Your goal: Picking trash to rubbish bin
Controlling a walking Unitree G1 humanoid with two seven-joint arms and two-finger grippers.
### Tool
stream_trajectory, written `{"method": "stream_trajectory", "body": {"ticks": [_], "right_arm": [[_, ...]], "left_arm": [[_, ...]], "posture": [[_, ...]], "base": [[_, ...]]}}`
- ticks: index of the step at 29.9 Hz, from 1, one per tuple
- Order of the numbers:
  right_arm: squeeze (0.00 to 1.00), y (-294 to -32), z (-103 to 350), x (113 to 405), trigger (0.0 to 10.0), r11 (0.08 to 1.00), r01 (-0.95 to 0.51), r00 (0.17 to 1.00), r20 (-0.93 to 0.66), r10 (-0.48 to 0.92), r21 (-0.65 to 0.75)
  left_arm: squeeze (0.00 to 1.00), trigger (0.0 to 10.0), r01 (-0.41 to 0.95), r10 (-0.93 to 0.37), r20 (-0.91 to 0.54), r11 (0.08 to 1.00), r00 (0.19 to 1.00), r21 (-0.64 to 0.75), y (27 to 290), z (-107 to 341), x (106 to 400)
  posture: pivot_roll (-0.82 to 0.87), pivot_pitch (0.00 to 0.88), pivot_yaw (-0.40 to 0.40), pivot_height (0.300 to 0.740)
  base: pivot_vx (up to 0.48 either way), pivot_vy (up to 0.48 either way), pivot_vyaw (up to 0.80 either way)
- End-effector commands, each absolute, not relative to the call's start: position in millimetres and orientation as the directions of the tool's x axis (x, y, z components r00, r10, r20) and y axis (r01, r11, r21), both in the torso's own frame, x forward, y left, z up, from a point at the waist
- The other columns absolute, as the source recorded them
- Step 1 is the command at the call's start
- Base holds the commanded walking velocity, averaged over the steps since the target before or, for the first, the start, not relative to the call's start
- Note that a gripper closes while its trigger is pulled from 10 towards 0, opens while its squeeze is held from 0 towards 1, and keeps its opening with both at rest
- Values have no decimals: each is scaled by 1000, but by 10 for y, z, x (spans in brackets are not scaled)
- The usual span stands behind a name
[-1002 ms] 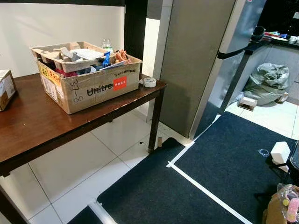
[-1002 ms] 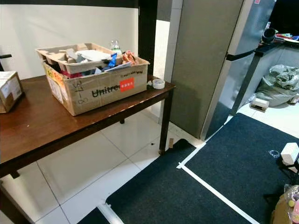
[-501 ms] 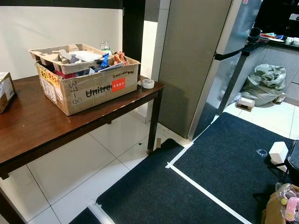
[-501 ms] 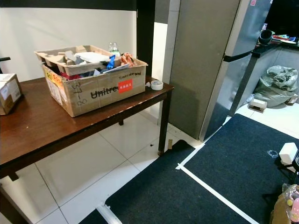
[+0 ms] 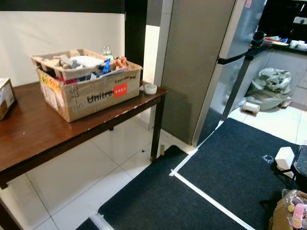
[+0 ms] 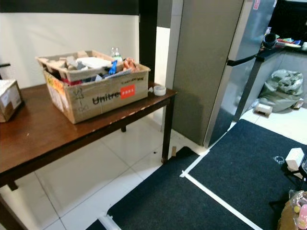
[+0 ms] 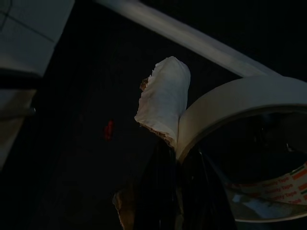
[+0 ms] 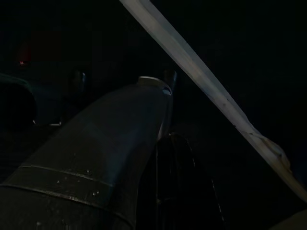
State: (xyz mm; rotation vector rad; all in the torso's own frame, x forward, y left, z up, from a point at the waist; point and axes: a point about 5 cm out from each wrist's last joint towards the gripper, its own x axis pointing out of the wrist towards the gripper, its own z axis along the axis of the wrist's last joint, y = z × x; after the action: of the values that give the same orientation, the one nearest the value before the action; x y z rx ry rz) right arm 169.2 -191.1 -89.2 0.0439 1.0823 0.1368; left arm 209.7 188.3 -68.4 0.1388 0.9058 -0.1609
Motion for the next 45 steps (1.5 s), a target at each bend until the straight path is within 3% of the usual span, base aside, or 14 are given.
{"method": "stream_trajectory", "body": {"ticks": [1,45], "right_arm": [[0,-1934,-910,1646,10000,992,-63,451,-884,124,107],[0,-1939,-904,1661,10000,993,-67,453,-883,121,102]], "left_arm": [[0,10000,199,-88,-799,979,595,41,1859,-704,2069],[0,10000,198,-90,-798,979,596,38,1859,-696,2083]], "posture": [[-101,96,-27,740],[-99,94,-29,740]], "base": [[334,0,0],[333,0,0]]}}
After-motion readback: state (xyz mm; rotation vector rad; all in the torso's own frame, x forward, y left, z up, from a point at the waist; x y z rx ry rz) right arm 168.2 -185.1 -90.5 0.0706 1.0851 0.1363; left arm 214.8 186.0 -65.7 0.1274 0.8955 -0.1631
